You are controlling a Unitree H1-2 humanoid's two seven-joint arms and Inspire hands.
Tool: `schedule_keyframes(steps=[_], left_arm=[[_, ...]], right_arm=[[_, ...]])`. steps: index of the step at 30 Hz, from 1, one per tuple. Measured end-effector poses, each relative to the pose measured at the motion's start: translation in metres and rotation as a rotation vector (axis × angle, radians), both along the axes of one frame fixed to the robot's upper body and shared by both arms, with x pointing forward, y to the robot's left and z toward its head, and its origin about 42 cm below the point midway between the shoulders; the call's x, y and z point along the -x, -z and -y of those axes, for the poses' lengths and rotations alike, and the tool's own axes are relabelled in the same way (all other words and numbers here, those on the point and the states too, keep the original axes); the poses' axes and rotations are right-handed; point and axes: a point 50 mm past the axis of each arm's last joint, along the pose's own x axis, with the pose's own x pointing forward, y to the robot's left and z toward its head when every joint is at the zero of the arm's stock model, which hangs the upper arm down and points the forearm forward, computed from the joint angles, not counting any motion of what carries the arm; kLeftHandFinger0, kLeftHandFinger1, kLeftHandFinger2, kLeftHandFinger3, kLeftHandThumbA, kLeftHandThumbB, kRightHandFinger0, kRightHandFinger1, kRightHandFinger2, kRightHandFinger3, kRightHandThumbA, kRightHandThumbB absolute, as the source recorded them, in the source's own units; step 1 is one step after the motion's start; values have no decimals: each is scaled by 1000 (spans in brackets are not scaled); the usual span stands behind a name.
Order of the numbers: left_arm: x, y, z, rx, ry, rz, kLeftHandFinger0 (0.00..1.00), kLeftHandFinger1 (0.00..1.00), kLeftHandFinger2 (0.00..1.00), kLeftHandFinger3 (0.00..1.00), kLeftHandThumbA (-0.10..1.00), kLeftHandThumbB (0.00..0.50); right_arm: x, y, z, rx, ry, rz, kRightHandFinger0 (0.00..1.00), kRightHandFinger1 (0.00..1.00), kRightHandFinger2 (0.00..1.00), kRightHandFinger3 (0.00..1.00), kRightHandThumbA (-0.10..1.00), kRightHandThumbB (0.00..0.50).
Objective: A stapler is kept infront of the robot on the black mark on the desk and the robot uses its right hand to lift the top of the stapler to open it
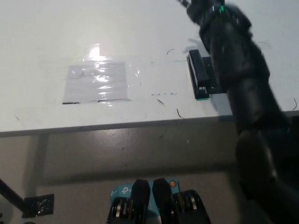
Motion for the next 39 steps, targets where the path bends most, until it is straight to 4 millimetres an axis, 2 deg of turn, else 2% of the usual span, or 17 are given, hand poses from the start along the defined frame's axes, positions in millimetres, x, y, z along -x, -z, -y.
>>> schedule_keyframes(steps=[2, 3, 4, 7, 8, 11, 14, 16, 19, 21, 22, 24, 26, 29, 33, 34, 39], left_arm=[[0, 0, 0, 0, 0, 0, 547, 581, 744, 854, 253, 159], [0, 0, 0, 0, 0, 0, 546, 579, 740, 853, 252, 159], [0, 0, 0, 1, 0, 1, 555, 579, 736, 850, 254, 151], [-1, 0, 0, 1, 0, 0, 548, 559, 708, 835, 278, 164], [-1, 0, 0, 2, 0, 1, 548, 556, 696, 828, 280, 147], [-3, 0, 1, 4, 1, 3, 560, 564, 689, 833, 292, 150], [-4, 0, 1, 6, 1, 3, 574, 580, 733, 866, 282, 166], [-4, 1, 1, 6, 1, 2, 584, 605, 764, 892, 286, 148], [-4, 1, 1, 6, 1, 0, 566, 582, 754, 891, 292, 167], [-3, 1, 1, 6, 0, -1, 565, 580, 755, 893, 291, 153], [-3, 1, 1, 7, 0, -2, 551, 563, 756, 892, 254, 131], [-3, 1, 1, 7, 0, -2, 550, 562, 765, 898, 252, 141], [-3, 1, 1, 7, -1, -3, 551, 567, 762, 905, 253, 126], [-3, 1, 1, 7, -1, -2, 578, 588, 767, 902, 272, 126], [-3, 1, 1, 7, 0, -3, 569, 579, 741, 890, 260, 130], [-3, 1, 1, 7, -1, -3, 570, 592, 755, 895, 255, 128], [-4, 1, 1, 8, 0, -3, 560, 572, 732, 893, 259, 141]], right_arm=[[10, 25, 7, -11, 2, -20, 288, 326, 525, 716, 34, 0], [13, 32, 9, -12, 2, -29, 280, 316, 514, 706, 50, 0], [21, 50, 15, -12, 7, -44, 287, 311, 503, 705, 56, 0], [34, 69, 23, -9, 13, -57, 335, 366, 555, 747, 82, 0], [45, 84, 30, -10, 18, -67, 335, 372, 570, 765, 95, 0], [60, 93, 39, -8, 21, -58, 325, 366, 559, 782, 103, 0], [77, 95, 51, -6, 22, -26, 363, 378, 554, 812, 156, 0], [88, 96, 59, -4, 26, -7, 349, 366, 555, 833, 177, 0], [107, 100, 77, 5, 40, 17, 335, 361, 527, 828, 170, 0], [121, 101, 91, 14, 55, 36, 308, 337, 489, 788, 173, 0], [128, 102, 98, 24, 64, 45, 336, 365, 505, 791, 179, 0], [146, 104, 116, 57, 87, 71, 348, 364, 497, 797, 198, 0], [161, 106, 130, 87, 105, 90, 335, 338, 461, 766, 215, 0], [192, 110, 153, 175, 145, 121, 313, 308, 424, 740, 191, 0], [217, 136, 172, 276, 200, 72, 271, 276, 382, 681, 201, 0], [226, 150, 177, 308, 221, 39, 264, 280, 394, 685, 197, 0], [235, 193, 185, 400, 277, -76, 199, 260, 378, 642, 156, 0]])
